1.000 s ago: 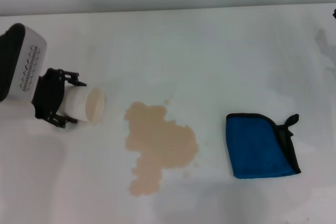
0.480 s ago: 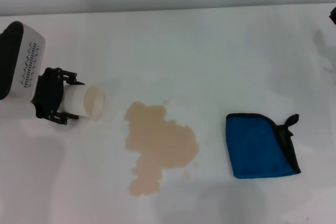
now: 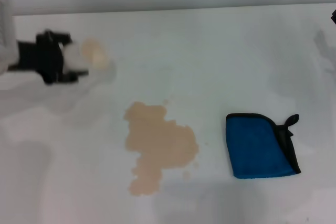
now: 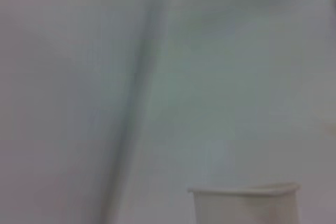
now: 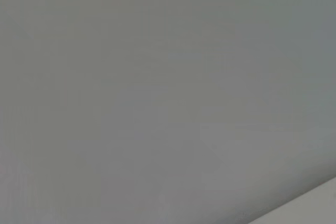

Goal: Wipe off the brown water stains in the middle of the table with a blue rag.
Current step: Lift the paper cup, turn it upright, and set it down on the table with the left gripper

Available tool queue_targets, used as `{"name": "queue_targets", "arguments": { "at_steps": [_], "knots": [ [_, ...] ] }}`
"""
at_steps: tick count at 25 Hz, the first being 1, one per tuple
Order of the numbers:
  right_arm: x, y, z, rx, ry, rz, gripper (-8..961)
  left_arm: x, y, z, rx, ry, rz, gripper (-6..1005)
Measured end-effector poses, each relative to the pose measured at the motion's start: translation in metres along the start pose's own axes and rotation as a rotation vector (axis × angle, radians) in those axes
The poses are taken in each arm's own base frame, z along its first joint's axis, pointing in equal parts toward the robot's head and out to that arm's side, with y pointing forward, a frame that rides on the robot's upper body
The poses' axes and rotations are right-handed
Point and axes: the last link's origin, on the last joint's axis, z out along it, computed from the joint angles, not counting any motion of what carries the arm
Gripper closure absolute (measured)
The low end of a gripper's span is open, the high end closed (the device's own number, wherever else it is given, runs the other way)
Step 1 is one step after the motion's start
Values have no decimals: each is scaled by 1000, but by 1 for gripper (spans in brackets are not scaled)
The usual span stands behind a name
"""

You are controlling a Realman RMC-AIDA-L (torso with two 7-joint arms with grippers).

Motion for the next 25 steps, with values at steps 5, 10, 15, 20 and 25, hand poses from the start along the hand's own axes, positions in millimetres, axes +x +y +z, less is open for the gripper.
{"name": "queue_targets", "arguments": {
  "at_steps": [5,10,15,20,25],
  "knots": [
    [-3,-4,0,8,-7,-2,180,-5,2,-14,224,162,-185,340],
    [-6,-6,1,11,-15,-6,183,-14,23,-16,404,250,-349,380],
    [-10,-10,0,17,-26,-16,186,-13,49,-4,515,350,-530,412],
    [-11,-12,-1,20,-28,-20,189,-11,73,10,621,379,-651,417],
    [-16,-17,-2,26,-42,-31,191,-14,88,20,716,357,-807,418]
  ]
}}
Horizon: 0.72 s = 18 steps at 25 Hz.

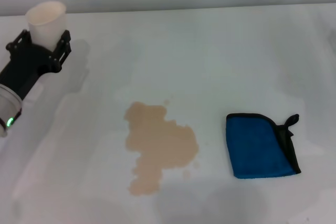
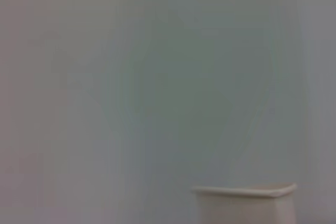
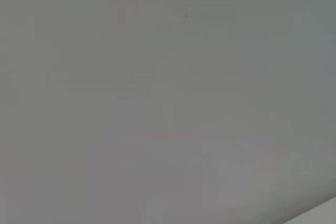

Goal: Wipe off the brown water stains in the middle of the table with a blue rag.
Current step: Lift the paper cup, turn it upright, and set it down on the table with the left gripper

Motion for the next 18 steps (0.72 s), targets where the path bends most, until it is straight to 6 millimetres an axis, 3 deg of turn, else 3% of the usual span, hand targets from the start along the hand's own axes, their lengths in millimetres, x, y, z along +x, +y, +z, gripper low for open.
{"name": "queue_targets", "arguments": {
  "at_steps": [6,18],
  "knots": [
    [-1,-2,-1,2,-3,-4,195,-17,7,2,32,-104,-50,419],
    [-3,-5,-1,8,-6,-12,202,-32,16,4,34,-220,-74,423]
  ]
}}
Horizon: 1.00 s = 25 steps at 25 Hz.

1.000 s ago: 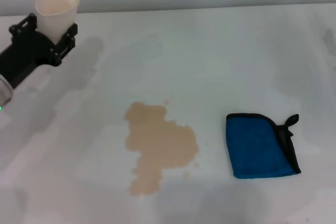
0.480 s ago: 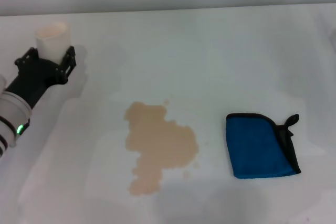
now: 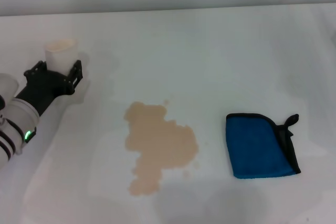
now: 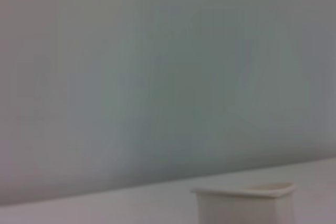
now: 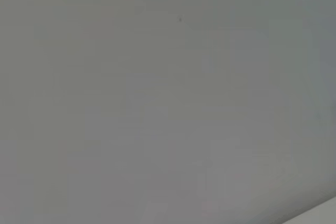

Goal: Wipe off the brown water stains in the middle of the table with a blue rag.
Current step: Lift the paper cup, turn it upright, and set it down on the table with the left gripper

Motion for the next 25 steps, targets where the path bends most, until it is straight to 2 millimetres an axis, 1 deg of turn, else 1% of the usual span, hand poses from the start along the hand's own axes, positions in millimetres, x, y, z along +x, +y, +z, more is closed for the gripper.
{"name": "queue_targets", "arguments": {
  "at_steps": [5,14,19,25],
  "knots": [
    [0,-1,-1,2,1,0,204,-3,3,-1,-3,-11,-10,420],
    [2,-2,-1,4,5,1,209,-14,4,-10,5,-24,-15,414],
    [3,-2,-2,6,8,3,212,-19,12,-15,-4,-25,57,371],
    [5,-2,-3,6,11,5,215,-22,16,-17,-11,-27,42,320]
  ]
}}
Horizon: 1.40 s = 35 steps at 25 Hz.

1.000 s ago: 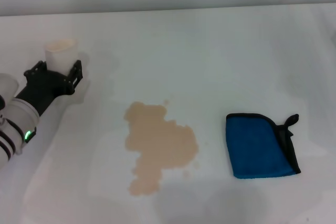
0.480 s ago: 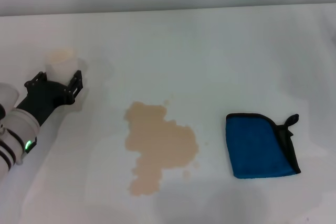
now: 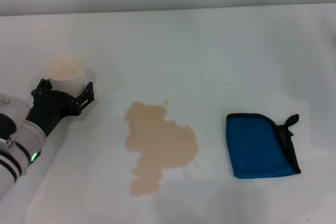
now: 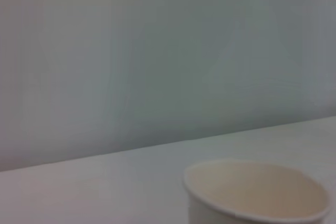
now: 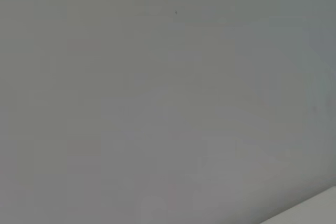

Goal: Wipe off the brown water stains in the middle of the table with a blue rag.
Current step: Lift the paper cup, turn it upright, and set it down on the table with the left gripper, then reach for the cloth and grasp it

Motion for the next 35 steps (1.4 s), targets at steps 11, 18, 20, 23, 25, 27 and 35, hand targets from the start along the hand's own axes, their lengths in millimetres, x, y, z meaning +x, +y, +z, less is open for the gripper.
{"name": "queue_targets", "arguments": {
  "at_steps": [11,18,20,23,25,27,35],
  "knots": [
    [0,-1,-2,-4,-9,9,222,-12,-1,-18,24,19,-39,121],
    [-2,3,0,-13,-15,7,226,-19,6,-31,23,41,-62,120],
    [-3,3,1,-15,-16,8,227,-23,7,-35,27,39,-70,120],
    [-4,3,1,-17,-19,7,228,-30,6,-45,44,37,-87,120],
    [-4,3,1,-19,-19,4,229,-36,6,-55,59,46,-107,121],
    [-4,4,1,-20,-19,3,231,-38,9,-63,67,66,-131,121],
    [-10,1,3,-12,-40,7,235,-36,20,-93,101,197,-226,122]
  ]
}}
